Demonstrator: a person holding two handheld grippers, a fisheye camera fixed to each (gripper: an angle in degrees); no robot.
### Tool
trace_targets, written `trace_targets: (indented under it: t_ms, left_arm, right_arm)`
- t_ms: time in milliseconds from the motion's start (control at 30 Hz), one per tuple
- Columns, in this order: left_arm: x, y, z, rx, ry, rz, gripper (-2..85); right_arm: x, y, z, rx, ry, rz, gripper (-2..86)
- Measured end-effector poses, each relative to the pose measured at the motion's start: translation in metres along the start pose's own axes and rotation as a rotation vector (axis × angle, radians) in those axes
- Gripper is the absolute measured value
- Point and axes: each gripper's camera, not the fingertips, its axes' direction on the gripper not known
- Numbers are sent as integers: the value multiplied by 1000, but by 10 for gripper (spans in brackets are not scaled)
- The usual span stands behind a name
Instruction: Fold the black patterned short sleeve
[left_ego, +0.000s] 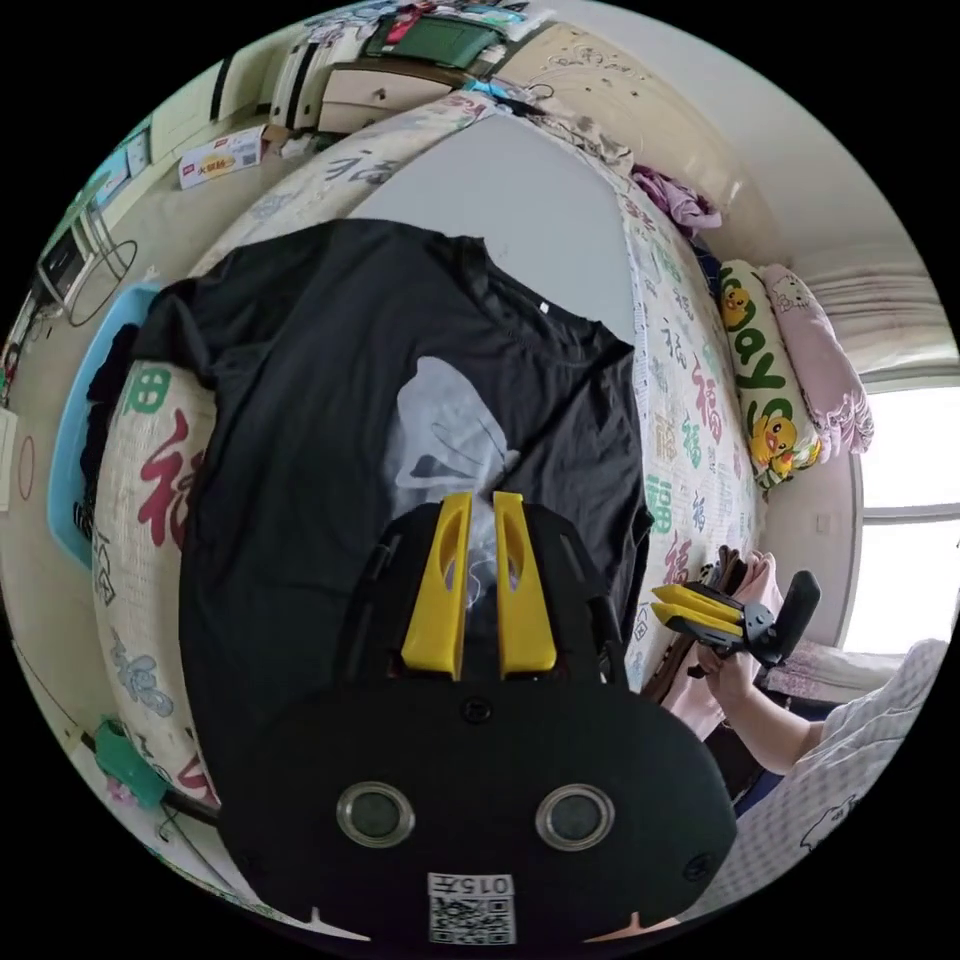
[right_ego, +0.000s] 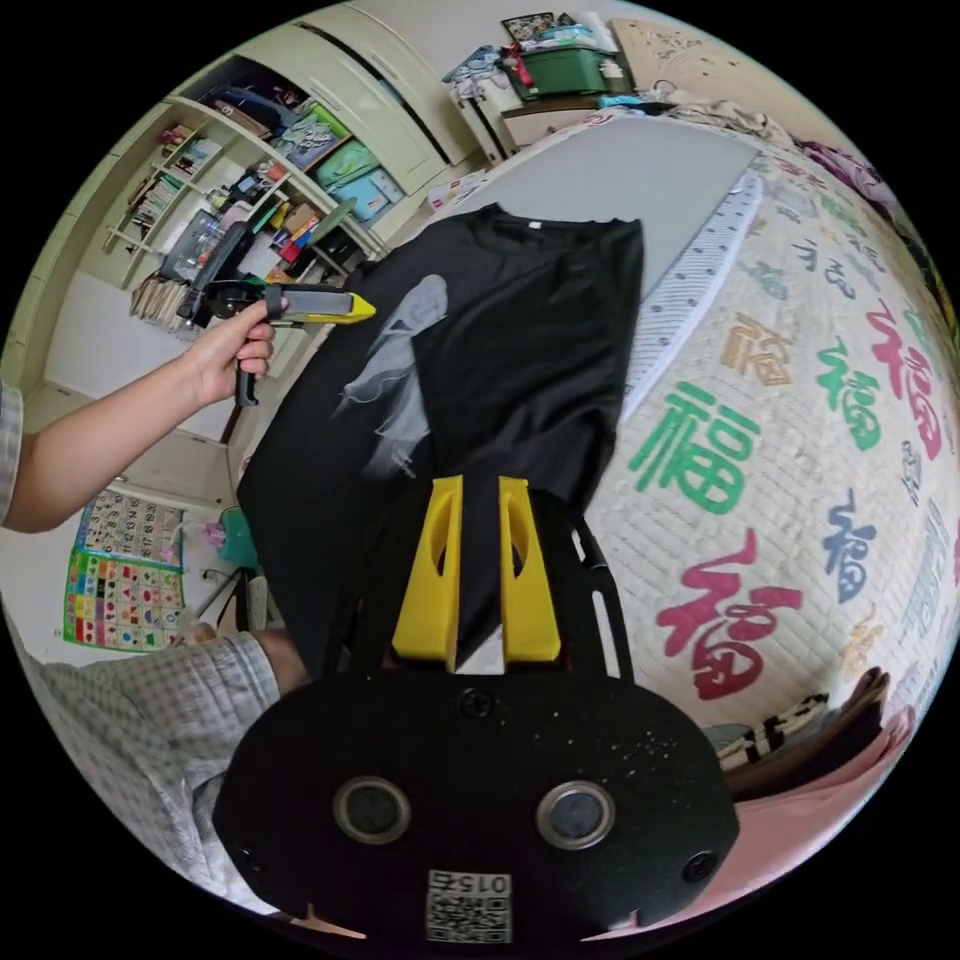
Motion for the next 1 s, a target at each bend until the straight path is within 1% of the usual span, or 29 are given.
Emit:
trace_targets:
  t_ms: [133,267,367,467,533,633,700,867,967,1000]
  left_arm:
    - [39,-66,28,-8,101,96,62]
    - [77,-110,60,-35,107,162,68]
    - [109,-131,77,-59,52,263,69]
    - [135,-143,97,-159,-27,352,65]
    - [150,-146,97,-136,-112,394,39]
    - [163,-154,100,-165,-112,413,13]
    - [171,-159,99,-167,-135,438,8]
    - [181,-168,94,-173,-115,424,13]
    - [172,-161,68,-119,-104,392,35]
    - [163,-155,51,-86,-73,373,42]
  right_arm:
    - [20,-30,-4,-44,103,-2,69]
    - [19,-64,-3,-79,160,-38,80]
    - [16,-80,-10,-62,167,-36,74]
    - [14,-93,-16,-45,184,-6,45]
    - [15,-98,-21,-42,175,31,26]
    - [20,-102,-35,-22,162,95,15]
    - [23,-104,-46,-15,157,130,12]
    - [25,-117,-60,-38,135,159,20]
    - [22,-116,-84,-25,130,205,36]
    - [18,-113,-96,-23,115,209,41]
